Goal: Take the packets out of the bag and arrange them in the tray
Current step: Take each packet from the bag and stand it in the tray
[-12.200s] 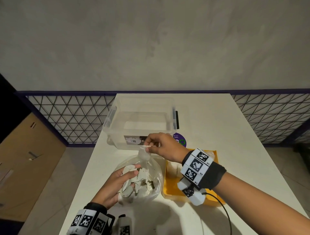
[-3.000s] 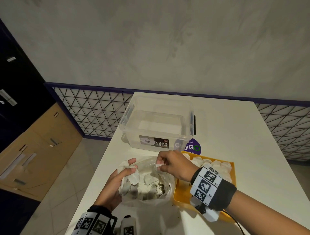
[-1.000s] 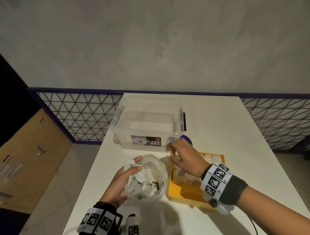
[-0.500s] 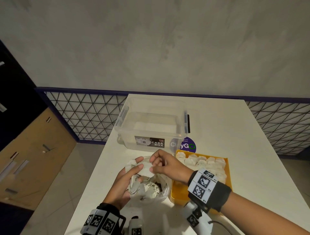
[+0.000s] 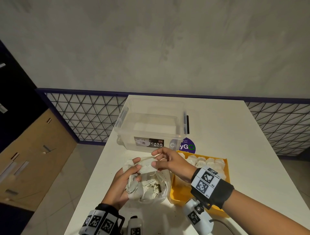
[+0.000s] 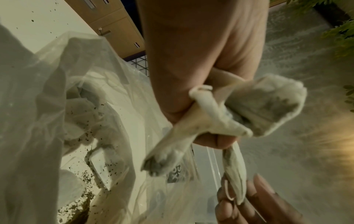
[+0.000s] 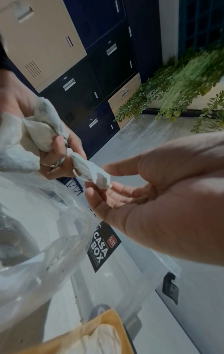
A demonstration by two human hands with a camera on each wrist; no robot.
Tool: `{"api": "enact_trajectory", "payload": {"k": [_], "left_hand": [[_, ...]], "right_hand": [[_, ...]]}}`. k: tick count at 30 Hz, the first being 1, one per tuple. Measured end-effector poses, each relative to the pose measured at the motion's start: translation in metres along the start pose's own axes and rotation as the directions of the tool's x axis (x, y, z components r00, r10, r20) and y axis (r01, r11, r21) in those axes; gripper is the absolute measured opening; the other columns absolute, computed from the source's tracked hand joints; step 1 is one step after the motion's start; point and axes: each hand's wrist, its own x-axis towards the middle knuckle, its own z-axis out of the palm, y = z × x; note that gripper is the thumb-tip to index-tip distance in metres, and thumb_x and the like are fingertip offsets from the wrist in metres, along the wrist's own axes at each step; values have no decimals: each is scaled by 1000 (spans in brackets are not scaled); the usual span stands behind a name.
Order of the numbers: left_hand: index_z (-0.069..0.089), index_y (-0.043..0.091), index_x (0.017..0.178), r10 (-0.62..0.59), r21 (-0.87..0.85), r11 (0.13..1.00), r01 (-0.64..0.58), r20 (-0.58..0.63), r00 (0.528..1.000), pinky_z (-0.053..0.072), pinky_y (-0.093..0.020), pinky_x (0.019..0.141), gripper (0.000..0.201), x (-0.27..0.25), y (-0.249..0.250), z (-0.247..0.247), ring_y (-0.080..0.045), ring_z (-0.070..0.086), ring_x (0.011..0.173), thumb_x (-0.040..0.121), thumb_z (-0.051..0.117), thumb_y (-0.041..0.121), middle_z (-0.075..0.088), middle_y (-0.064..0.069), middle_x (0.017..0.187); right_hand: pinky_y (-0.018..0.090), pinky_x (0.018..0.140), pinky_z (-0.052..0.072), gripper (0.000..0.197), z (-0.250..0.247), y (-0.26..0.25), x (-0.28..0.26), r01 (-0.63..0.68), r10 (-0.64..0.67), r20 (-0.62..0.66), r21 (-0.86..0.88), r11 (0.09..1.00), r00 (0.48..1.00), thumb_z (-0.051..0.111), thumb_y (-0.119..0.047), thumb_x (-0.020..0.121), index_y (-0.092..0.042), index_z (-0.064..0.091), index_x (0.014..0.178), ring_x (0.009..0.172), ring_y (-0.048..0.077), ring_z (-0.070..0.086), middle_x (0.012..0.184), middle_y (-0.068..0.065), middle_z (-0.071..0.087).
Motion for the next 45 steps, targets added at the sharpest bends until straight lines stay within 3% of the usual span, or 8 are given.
{"api": "enact_trajectory", "payload": {"k": [9, 16, 19, 22, 25, 30, 38, 45], "left_hand": [[54, 7, 118, 26, 43, 999, -25, -31, 999, 46, -19, 45, 36, 1, -1, -9, -9, 47, 43, 83, 63, 7, 57, -3, 59], [59, 11, 119, 47, 7, 999, -46, -96, 994, 45, -18, 52, 74, -1, 7, -20, -10, 46, 52, 52, 91, 21, 52, -6, 75], [57, 10, 122, 49, -3, 999, -50, -99, 994, 43, -19, 55, 68, -2, 9, -19, -10, 45, 51, 60, 82, 20, 51, -5, 74], [60, 12, 116, 74, 7, 997, -74, -97, 993, 44, -18, 53, 83, -2, 8, -17, -9, 46, 53, 42, 94, 27, 55, -6, 77], [58, 7, 121, 69, -8, 998, -70, -104, 992, 44, -15, 49, 67, -1, 8, -14, -7, 50, 57, 59, 82, 17, 58, -7, 81], [63, 11, 112, 57, 21, 998, -56, -65, 996, 45, -15, 47, 98, 2, 8, -11, -7, 48, 52, 22, 99, 28, 56, -6, 79], [60, 13, 113, -2, 41, 999, 2, -1, 1000, 43, -14, 40, 37, 6, 4, 0, -7, 46, 43, 76, 63, 8, 48, -4, 71], [61, 14, 108, 6, 64, 998, -7, 13, 1000, 43, -14, 39, 23, 11, 3, 7, -4, 50, 44, 88, 53, 5, 53, -2, 68]], "right_hand": [[14, 72, 46, 27, 2, -11, 2, 105, -115, -53, -151, 983, 992, 67, 4, 77, -12, 60, 99, 71, 5, 51, 81, -2, 54], [6, 70, 36, 19, 11, -24, -4, 307, -283, 133, -579, 755, 950, 67, -7, 81, -13, 72, 99, 76, 4, 49, 90, -2, 56], [6, 65, 32, 23, 13, -25, -5, 315, -258, 187, -672, 671, 948, 68, -14, 81, -20, 71, 103, 71, 0, 44, 87, -5, 55], [6, 61, 31, 27, 15, -25, -4, 268, -208, 172, -703, 659, 963, 70, -15, 80, -21, 68, 105, 67, -1, 44, 85, -8, 56], [11, 64, 36, 20, 13, -24, -2, 227, -174, 147, -694, 683, 974, 71, -11, 78, -15, 68, 97, 70, 5, 48, 87, -5, 56], [16, 67, 40, 14, 4, -25, -4, 207, -144, 149, -686, 697, 978, 70, -6, 77, -11, 67, 90, 78, 15, 52, 84, -5, 57], [2, 63, 40, 19, -52, -34, -24, 52, -104, -45, -634, 771, 994, 70, -3, 78, -7, 68, 97, 66, -1, 49, 85, -2, 60], [20, 67, 37, 16, -116, -11, -50, -151, 2, -176, -845, 514, 984, 65, -9, 83, -12, 66, 99, 81, 13, 51, 93, 1, 63]]}}
